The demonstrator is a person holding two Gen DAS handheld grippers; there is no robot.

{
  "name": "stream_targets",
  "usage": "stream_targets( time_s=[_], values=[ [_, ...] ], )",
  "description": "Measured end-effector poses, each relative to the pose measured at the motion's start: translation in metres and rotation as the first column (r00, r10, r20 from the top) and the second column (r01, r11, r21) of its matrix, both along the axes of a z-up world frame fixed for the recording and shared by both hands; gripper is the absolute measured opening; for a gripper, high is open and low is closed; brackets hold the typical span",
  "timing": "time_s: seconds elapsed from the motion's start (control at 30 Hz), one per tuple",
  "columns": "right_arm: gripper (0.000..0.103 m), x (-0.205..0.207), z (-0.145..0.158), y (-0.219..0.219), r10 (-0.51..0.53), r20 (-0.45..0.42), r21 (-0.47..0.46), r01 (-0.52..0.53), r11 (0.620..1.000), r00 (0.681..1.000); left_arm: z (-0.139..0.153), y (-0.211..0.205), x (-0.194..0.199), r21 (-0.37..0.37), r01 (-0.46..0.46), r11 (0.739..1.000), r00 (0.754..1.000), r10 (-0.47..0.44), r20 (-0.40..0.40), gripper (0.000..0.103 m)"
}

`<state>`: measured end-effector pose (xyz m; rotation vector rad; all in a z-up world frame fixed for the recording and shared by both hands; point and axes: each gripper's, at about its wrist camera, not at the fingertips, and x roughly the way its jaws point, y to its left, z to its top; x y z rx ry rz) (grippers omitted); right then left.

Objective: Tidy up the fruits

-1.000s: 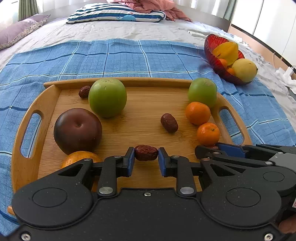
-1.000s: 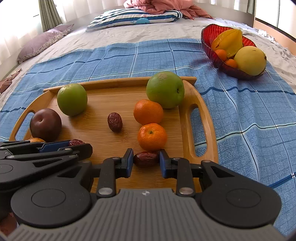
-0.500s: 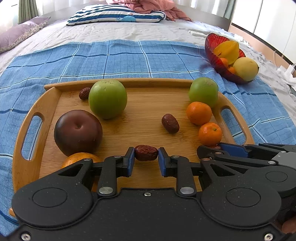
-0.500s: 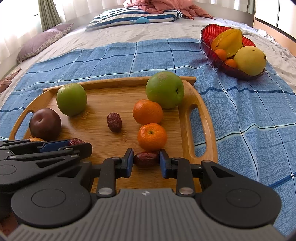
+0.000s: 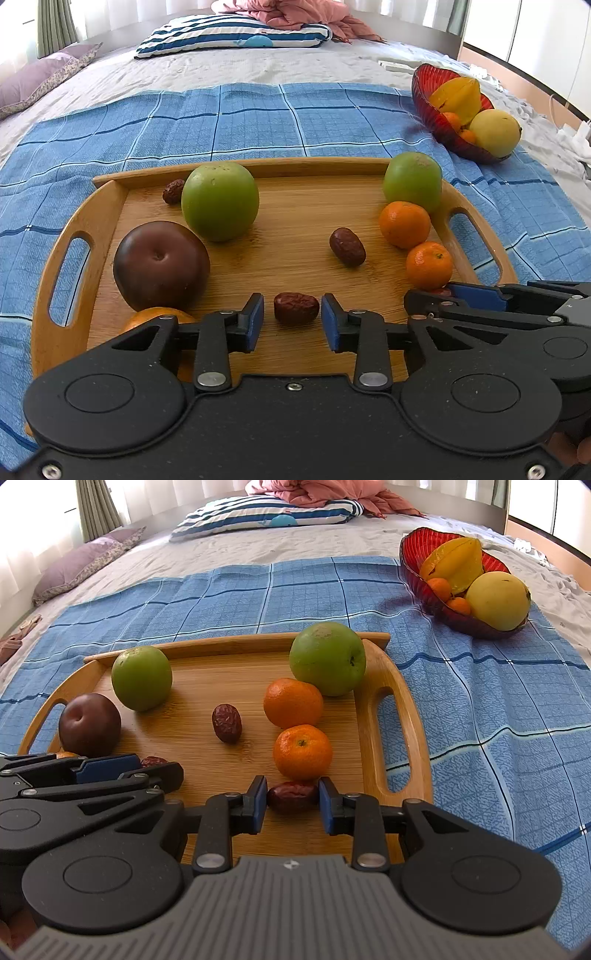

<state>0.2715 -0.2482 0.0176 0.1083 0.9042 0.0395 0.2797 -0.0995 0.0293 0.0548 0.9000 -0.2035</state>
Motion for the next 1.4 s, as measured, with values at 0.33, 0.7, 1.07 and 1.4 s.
stream_targets(
  time_s=[0.33,0.7,1.07,1.4],
  values=[
    [0.04,0.0,-0.001,-0.003,-0.015,0.005,0.001,0.015,1.0,1.0,-0.001,0.002,0.0,0.015,-0.016,1.0,1.0,0.016,0.008,0.052],
    [0.04,-0.005,0.003,-0.005,-0.017,0.021,0.008,0.017,1.0,1.0,0.0,0.011,0.0,0.008,-0.044,0.999,0.999,0.044,0.008,0.073],
    [0.057,-0.012,0.01,-0.007,-0.024,0.046,-0.006,0.024,1.0,0.999,0.007,0.021,-0.007,-0.012,-0.064,0.998,0.998,0.064,0.016,0.088],
    [0.066,-0.019,0.014,-0.001,-0.013,0.068,-0.032,0.015,0.999,0.998,0.014,0.031,-0.016,-0.014,-0.075,0.997,0.996,0.076,0.041,0.092]
  ],
)
